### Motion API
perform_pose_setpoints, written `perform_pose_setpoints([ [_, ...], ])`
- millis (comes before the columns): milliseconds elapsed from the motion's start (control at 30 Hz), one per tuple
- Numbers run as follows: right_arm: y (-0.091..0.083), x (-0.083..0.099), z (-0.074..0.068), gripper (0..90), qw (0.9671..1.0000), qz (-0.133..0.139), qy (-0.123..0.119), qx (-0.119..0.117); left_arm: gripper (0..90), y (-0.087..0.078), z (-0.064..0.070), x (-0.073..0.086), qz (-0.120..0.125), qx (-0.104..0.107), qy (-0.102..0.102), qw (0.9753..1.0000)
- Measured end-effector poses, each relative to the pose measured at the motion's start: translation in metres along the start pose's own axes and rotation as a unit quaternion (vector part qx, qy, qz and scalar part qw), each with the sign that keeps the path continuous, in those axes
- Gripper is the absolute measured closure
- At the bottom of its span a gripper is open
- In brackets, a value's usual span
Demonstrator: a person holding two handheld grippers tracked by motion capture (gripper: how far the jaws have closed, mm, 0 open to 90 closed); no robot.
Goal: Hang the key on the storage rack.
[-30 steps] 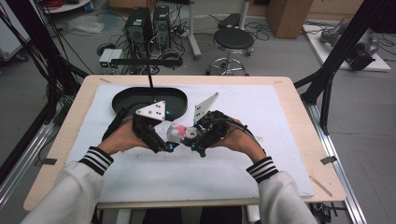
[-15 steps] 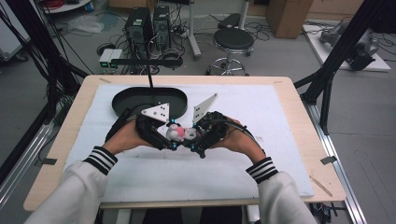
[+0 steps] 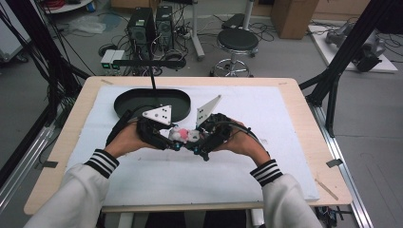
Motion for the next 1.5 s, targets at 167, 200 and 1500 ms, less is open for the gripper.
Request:
perform_pose_setpoints([
  [167,-0.001,-0.001,-0.003,0.5,0.9987,-0.004,-0.040,0.031,56.0,-0.003,-0.001,0.000,0.001,-0.006,0.002,1.0000],
  [200,-0.001,-0.001,-0.003,0.5,0.9987,-0.004,-0.040,0.031,56.0,-0.004,0.000,0.000,0.002,-0.007,-0.001,1.0000],
  [1500,-0.107,0.108,-0.018,0.5,0.9469,0.206,0.101,0.225,56.1,-0.086,-0.030,0.017,0.059,-0.192,-0.094,0.9751],
])
Point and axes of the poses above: each handheld gripper's, and its own axes: y roughly forward along the jaws, x roughly out of its underside, z roughly to its right, the point moved 3 cm from there along y, roughly forward along the jaws, and after that the axes turned 7 degrees about z, right-handed, at the moved point
